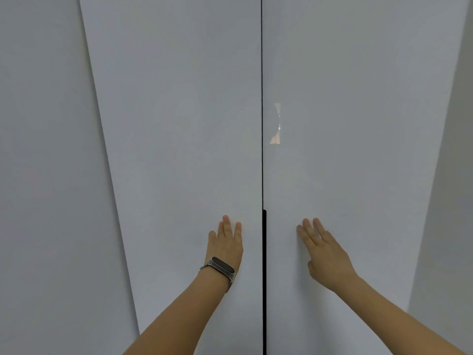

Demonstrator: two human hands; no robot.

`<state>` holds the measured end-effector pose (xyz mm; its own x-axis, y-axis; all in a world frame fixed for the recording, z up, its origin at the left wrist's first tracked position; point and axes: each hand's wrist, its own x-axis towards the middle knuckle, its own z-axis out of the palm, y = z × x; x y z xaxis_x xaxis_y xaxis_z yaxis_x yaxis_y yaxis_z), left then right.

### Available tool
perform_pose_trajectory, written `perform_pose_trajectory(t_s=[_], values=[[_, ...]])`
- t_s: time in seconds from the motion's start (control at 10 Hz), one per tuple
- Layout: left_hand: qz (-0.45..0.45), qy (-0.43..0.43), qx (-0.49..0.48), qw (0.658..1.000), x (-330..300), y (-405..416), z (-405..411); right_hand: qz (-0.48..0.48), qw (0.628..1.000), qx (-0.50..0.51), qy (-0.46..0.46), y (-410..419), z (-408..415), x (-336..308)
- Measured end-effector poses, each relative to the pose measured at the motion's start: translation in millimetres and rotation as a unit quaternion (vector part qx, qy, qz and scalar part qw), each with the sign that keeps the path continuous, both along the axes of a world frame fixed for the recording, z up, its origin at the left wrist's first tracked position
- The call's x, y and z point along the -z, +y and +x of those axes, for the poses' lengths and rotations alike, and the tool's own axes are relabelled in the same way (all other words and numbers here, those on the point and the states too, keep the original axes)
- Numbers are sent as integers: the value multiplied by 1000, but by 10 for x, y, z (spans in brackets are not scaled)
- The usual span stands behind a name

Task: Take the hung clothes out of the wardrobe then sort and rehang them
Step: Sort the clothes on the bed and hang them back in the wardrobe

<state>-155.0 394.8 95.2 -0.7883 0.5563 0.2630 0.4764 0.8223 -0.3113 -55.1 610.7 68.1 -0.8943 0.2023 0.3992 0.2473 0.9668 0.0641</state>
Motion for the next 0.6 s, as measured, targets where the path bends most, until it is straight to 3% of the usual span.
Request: perform_pose_trajectory(t_s=[0.3, 0.6], values=[[-15, -9, -17, 1000, 25, 120, -159, 56, 998, 0, 37, 177, -86, 183], [-29, -28, -17, 999, -27, 111, -186, -66, 997, 8, -46, -75, 25, 28]])
